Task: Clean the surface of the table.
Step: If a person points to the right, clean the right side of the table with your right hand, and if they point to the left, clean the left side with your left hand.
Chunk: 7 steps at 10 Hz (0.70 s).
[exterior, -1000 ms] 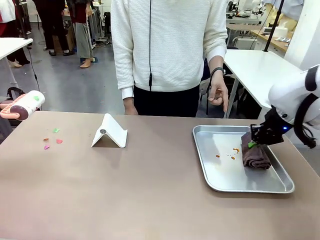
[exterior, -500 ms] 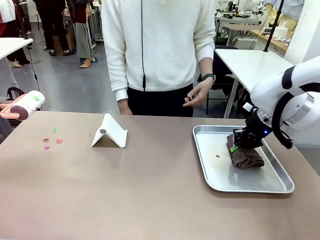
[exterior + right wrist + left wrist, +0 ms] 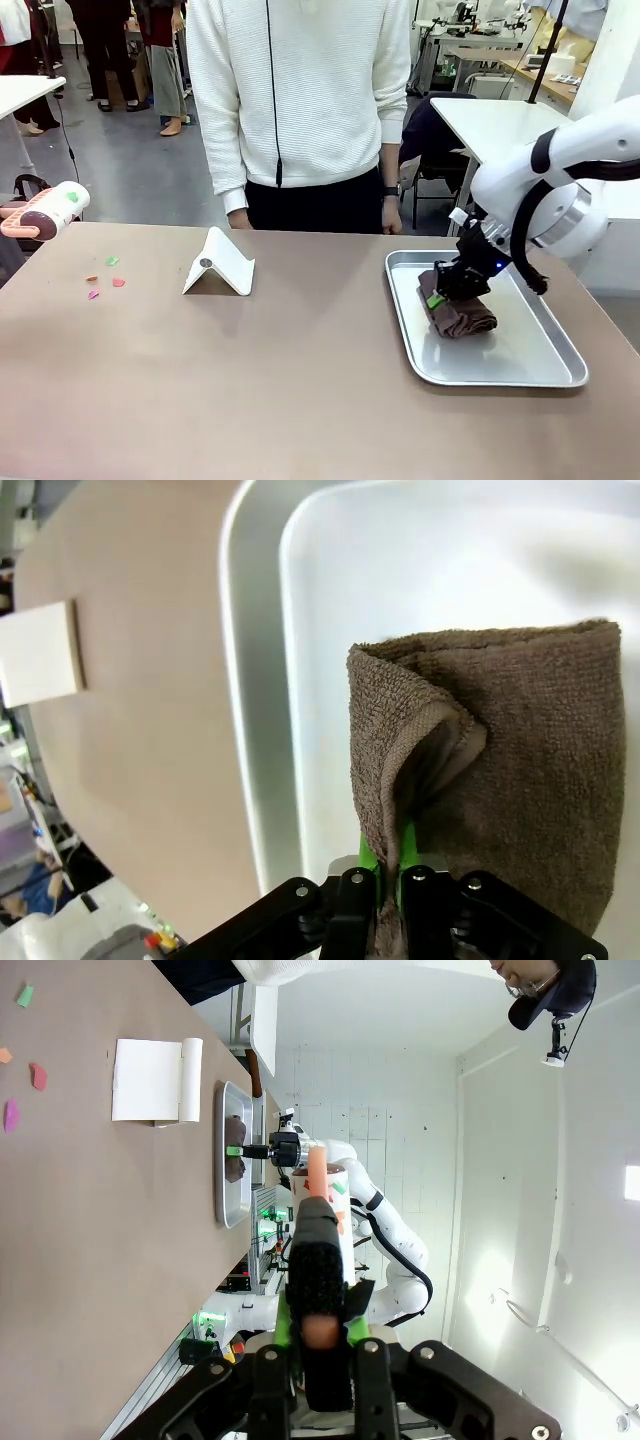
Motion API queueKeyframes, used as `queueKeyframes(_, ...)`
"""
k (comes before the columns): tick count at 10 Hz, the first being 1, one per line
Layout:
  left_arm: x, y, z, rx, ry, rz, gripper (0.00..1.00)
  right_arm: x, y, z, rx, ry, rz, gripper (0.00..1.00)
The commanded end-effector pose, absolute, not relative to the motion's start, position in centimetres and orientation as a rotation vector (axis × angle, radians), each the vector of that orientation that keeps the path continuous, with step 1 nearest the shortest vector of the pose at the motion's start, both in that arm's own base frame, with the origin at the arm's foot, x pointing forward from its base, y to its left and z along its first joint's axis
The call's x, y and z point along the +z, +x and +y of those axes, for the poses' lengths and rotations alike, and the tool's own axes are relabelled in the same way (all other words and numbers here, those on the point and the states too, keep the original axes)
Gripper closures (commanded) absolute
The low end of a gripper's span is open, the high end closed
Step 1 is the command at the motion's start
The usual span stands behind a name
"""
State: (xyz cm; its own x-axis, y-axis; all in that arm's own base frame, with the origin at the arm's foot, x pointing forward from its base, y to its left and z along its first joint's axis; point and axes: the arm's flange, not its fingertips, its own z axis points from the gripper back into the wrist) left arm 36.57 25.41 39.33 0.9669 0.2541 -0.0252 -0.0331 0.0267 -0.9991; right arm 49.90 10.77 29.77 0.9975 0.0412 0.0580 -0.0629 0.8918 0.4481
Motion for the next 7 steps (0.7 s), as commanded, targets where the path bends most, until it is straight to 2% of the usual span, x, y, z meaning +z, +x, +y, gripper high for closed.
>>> queueKeyframes(1, 39.6, 36.4, 25.4, 0.219, -1.533, -0.182, 1.0, 29.0, 49.8, 12.7, 0.114, 0.517, -0.056, 0.93)
queueKeyframes(4, 39.6, 36.4, 25.4, 0.219, -1.533, -0.182, 1.0, 28.7, 49.2, 13.9, 0.145, 0.419, -0.082, 0.93)
queueKeyframes(7, 39.6, 36.4, 25.4, 0.219, -1.533, -0.182, 1.0, 28.6, 49.5, 11.9, 0.076, 0.336, -0.1, 0.93)
